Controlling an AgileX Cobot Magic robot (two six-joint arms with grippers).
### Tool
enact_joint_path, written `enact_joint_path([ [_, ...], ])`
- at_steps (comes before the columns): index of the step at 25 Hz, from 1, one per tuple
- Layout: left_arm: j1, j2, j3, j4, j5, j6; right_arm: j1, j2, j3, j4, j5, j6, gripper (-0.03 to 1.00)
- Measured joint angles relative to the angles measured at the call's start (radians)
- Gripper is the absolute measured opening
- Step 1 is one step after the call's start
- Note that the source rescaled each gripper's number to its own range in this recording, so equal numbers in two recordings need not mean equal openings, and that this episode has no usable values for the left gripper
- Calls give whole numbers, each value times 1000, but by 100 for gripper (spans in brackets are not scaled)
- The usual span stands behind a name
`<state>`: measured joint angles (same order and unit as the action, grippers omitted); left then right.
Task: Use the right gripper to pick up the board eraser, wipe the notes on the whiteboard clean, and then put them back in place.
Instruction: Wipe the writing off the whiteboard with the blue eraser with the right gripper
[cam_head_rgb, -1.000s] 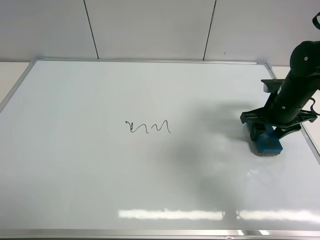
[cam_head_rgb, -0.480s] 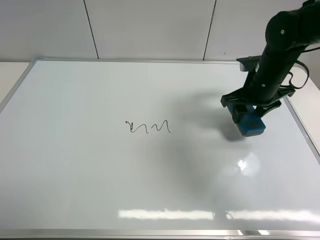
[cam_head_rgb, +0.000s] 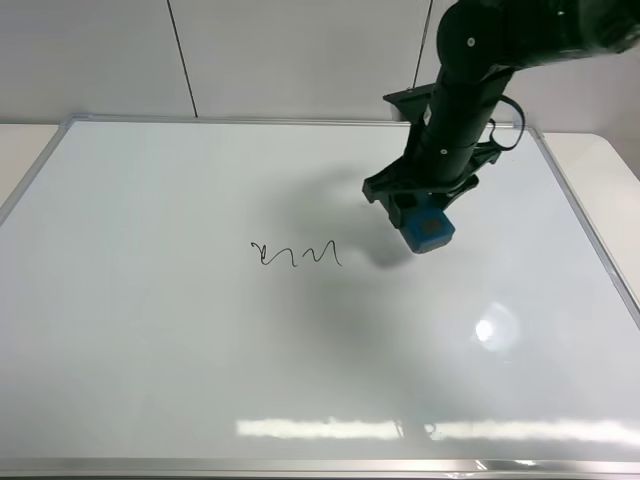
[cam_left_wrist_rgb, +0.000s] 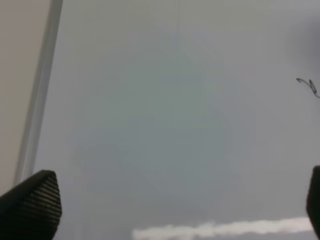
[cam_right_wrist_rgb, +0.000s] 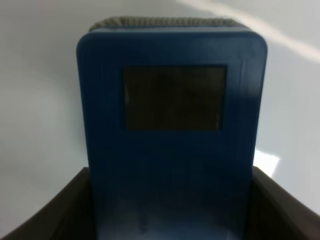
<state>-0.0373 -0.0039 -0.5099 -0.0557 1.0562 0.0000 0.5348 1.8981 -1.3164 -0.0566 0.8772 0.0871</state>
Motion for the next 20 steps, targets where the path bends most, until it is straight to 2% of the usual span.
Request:
enact_joint_path([
  [11,0,0,0,0,0,0,102,239,-253,10,107,-34,4],
  [20,0,0,0,0,0,0,110,306,-286,41,116,-58,4],
])
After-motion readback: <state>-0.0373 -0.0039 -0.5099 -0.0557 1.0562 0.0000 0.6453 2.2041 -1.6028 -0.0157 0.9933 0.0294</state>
